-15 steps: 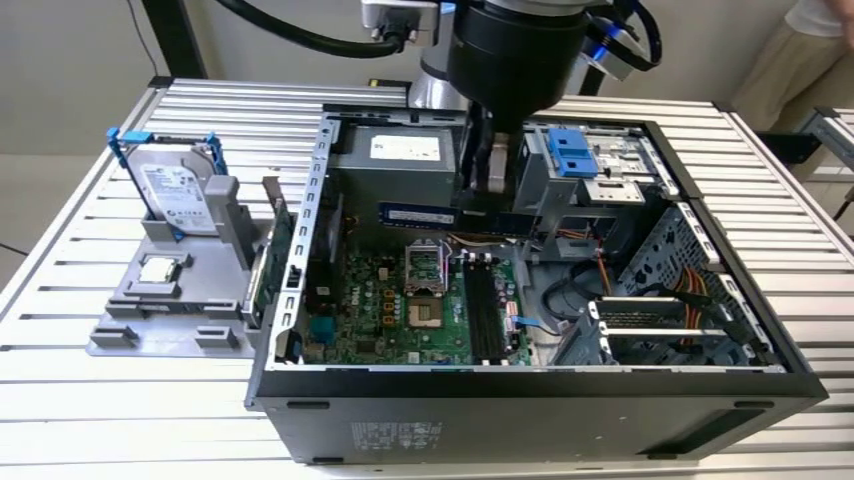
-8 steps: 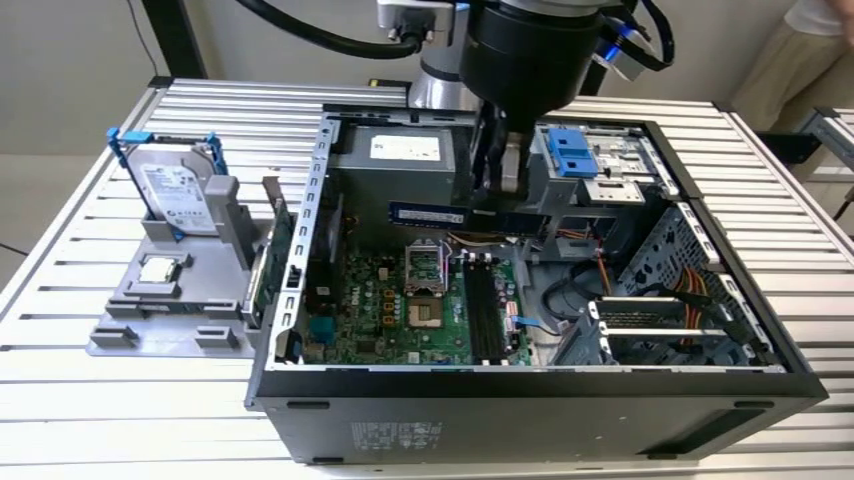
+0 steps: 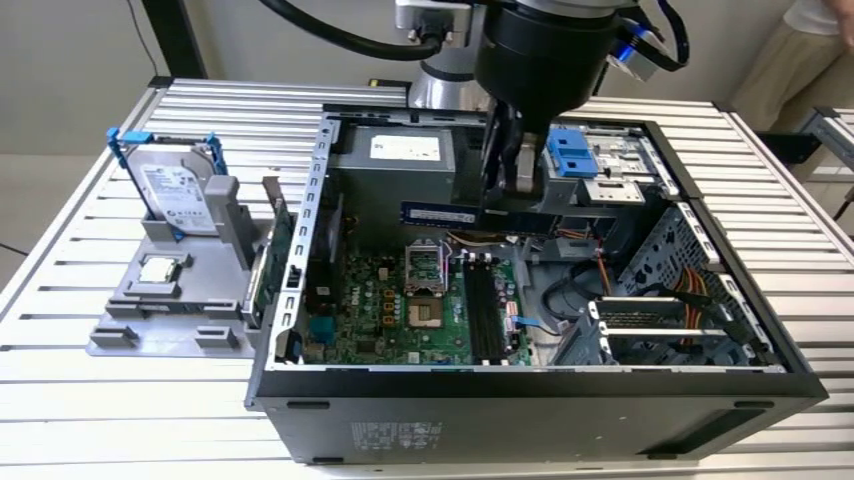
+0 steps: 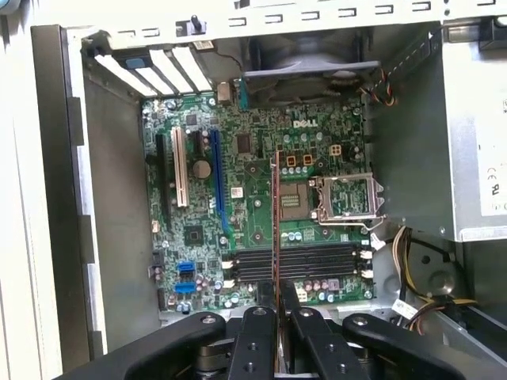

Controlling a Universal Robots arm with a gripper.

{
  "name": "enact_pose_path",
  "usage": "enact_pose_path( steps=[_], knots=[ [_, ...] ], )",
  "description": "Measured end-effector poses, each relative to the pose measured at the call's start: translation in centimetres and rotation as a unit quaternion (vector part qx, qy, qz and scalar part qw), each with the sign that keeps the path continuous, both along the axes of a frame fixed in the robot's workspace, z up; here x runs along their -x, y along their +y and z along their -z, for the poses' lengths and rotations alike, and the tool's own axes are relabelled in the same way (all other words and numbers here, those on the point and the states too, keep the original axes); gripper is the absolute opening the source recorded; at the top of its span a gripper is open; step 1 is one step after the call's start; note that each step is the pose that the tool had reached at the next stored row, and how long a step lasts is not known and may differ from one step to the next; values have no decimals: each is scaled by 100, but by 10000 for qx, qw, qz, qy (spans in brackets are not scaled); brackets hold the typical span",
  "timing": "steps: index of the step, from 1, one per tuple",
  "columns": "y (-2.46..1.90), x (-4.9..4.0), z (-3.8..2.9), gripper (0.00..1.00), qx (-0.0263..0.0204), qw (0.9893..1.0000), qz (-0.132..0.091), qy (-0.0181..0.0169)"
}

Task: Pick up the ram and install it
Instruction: 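Pick up the ram and move it above insertion slot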

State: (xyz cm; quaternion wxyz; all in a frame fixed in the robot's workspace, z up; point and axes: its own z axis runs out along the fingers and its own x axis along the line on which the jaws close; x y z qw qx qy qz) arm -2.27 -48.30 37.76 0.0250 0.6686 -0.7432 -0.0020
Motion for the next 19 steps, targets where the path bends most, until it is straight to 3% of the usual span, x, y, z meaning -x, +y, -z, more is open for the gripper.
enact_pose_path(
  steps=[19],
  knots=[
    [11,-265,6,0,0,10000,0,0]
  ],
)
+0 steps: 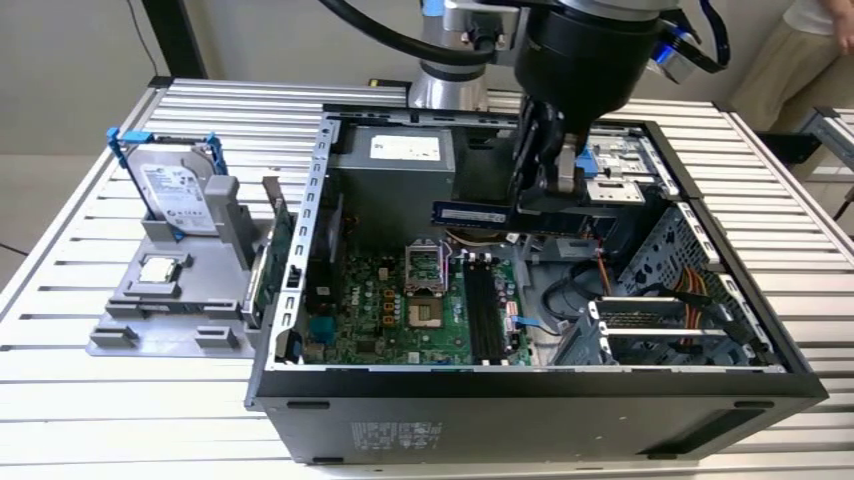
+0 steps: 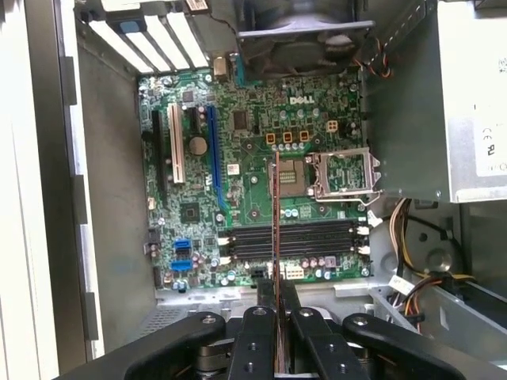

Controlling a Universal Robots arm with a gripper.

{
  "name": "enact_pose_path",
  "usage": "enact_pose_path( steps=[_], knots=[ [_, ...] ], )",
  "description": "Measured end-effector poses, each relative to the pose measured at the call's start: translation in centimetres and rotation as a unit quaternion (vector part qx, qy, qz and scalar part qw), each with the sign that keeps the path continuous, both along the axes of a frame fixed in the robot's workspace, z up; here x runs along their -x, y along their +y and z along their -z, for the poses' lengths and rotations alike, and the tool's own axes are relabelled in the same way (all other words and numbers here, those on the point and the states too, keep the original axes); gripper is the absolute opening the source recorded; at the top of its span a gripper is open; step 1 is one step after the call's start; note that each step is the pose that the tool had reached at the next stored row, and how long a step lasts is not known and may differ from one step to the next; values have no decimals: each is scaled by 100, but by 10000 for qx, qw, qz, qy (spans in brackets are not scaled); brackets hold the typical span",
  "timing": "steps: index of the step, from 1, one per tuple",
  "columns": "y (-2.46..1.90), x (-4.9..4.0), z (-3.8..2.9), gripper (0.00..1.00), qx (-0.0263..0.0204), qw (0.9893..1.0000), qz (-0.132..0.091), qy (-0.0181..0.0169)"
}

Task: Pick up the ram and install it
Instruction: 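Pick up the ram and move it above insertion slot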

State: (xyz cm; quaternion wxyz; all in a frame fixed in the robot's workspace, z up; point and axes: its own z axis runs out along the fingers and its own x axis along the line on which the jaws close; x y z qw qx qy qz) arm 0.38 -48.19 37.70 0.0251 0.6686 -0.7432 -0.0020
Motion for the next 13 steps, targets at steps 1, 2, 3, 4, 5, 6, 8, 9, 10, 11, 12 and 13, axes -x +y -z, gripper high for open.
enact_pose_path(
  steps=[1,2,3,4,5,6,8,9,10,11,12,13],
  knots=[
    [0,-15,0,0,0,10000,0,0],
    [1,-31,0,0,0,10000,0,0],
    [1,-48,1,0,0,10000,0,0],
    [1,-69,0,0,0,10000,0,0],
    [1,-86,1,0,0,10000,0,0],
    [1,-106,1,0,-1,10000,0,0],
    [1,-144,0,0,1,10000,-2,0],
    [1,-160,3,0,-1,10000,-2,-1],
    [1,-174,1,0,0,10000,-2,0],
    [1,-188,2,0,0,10000,-2,0],
    [1,-201,3,0,0,10000,-1,0],
    [1,-213,2,0,0,10000,-2,0]
  ],
)
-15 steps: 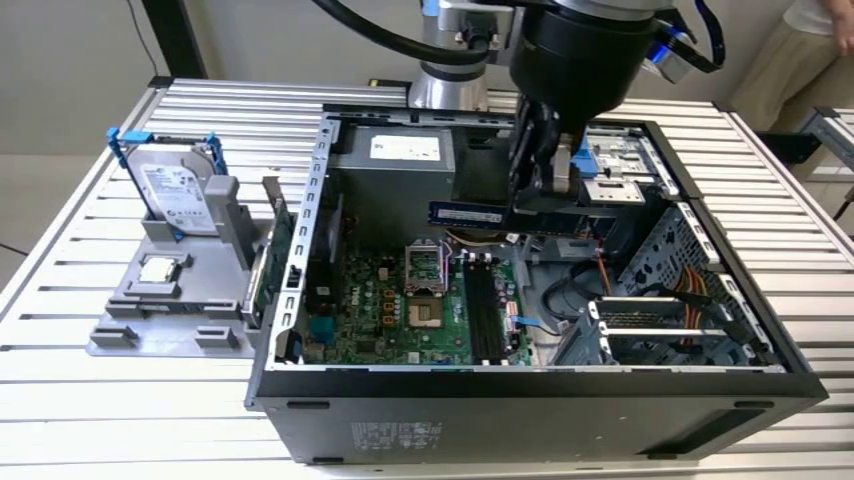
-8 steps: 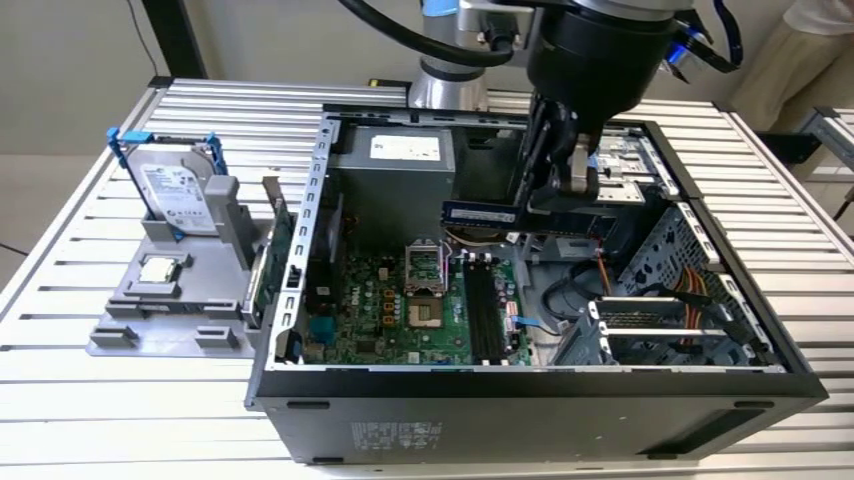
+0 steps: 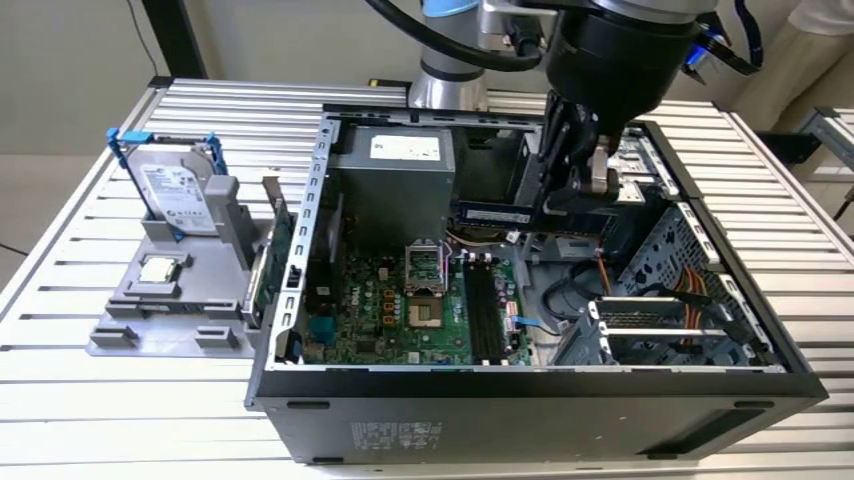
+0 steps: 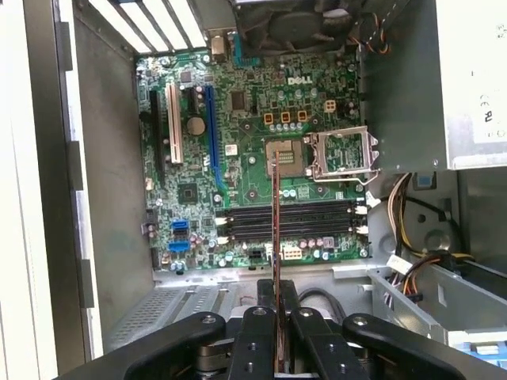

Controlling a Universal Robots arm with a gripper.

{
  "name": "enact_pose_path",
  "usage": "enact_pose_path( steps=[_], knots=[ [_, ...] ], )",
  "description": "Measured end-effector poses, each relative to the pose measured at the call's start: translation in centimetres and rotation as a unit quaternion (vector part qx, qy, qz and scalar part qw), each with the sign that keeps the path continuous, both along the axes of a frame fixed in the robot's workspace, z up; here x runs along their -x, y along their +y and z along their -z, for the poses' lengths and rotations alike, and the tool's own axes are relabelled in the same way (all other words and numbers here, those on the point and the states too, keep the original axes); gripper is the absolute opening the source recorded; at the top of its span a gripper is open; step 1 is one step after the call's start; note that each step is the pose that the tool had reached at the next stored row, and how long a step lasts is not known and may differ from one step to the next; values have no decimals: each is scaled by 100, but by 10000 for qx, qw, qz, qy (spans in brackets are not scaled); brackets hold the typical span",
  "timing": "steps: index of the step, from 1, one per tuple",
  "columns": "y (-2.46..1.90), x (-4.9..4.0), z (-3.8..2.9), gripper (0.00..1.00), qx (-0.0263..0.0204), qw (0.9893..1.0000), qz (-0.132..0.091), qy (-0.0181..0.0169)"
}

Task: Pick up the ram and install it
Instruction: 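Pick up the ram and move it above insertion slot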

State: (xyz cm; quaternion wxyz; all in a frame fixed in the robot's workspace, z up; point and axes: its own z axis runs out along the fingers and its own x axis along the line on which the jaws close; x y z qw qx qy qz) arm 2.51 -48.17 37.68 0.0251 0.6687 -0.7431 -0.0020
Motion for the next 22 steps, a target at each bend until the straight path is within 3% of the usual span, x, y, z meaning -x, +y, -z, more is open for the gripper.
enact_pose_path(
  steps=[13,22],
  knots=[
    [0,-94,1,0,0,10000,0,0],
    [0,-108,2,0,0,10000,0,0]
  ],
)
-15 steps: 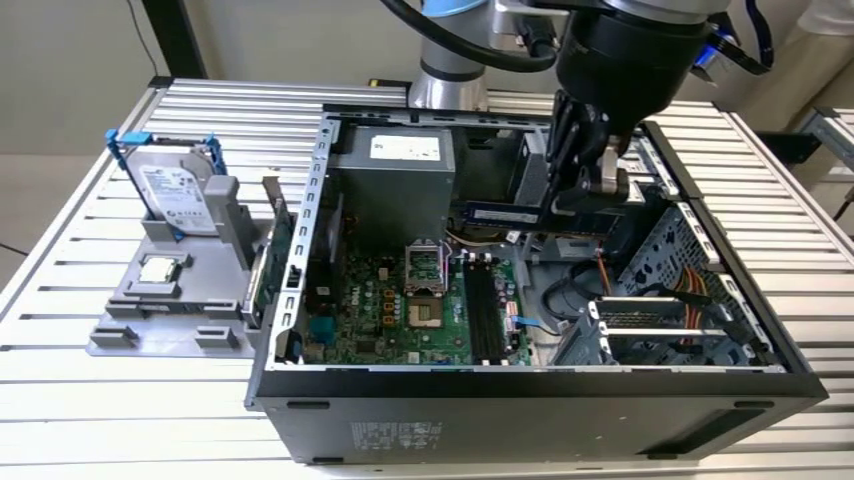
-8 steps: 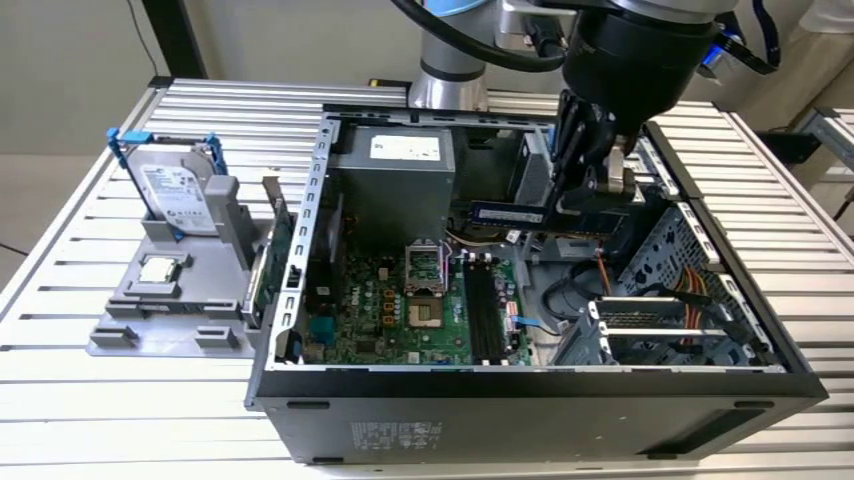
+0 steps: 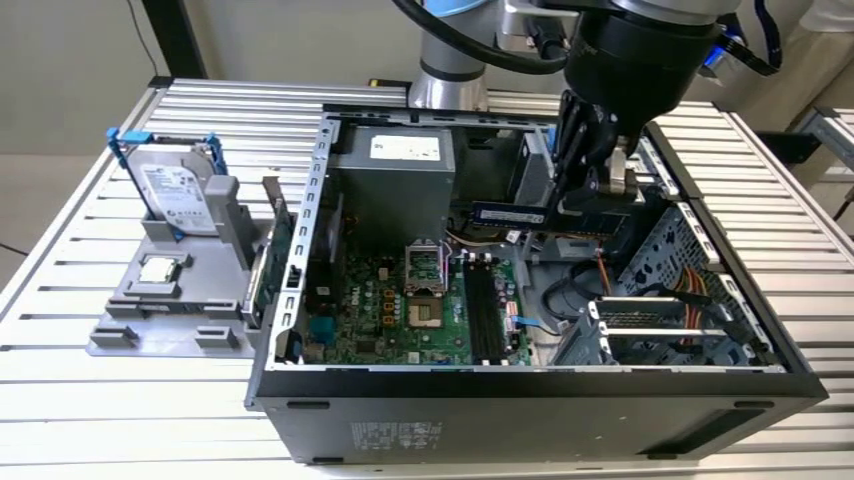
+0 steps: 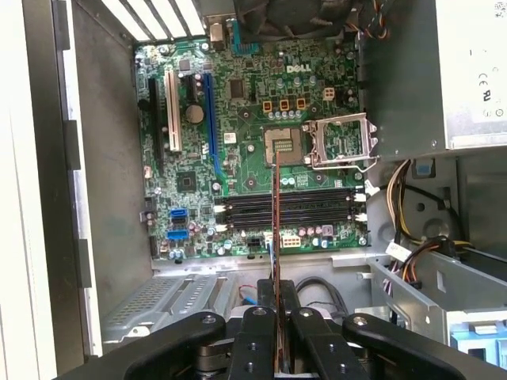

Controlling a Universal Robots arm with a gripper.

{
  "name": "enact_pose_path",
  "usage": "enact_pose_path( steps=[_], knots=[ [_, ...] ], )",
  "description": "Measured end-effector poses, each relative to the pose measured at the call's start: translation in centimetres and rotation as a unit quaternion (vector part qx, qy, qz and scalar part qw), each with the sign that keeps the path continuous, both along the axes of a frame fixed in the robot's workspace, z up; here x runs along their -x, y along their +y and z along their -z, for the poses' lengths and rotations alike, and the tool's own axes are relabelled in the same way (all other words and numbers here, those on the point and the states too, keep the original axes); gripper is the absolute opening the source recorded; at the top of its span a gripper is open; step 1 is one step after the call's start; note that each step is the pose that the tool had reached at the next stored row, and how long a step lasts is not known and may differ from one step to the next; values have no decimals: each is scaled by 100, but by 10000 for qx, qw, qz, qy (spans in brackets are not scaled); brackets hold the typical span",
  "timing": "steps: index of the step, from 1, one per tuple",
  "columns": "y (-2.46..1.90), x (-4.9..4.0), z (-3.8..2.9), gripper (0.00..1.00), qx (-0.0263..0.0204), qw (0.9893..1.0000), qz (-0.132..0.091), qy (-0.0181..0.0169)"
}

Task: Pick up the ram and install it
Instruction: 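Pick up the ram and move it above insertion slot, then insert the ram into the slot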

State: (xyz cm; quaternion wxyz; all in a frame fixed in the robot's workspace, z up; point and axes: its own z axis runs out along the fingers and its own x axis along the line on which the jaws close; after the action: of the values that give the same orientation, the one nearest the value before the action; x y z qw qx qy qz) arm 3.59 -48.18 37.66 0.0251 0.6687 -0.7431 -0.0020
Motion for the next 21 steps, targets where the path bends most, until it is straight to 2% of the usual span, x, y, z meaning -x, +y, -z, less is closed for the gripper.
enact_pose_path(
  steps=[21],
  knots=[
    [0,-2,0,0,0,10000,0,0]
  ],
)
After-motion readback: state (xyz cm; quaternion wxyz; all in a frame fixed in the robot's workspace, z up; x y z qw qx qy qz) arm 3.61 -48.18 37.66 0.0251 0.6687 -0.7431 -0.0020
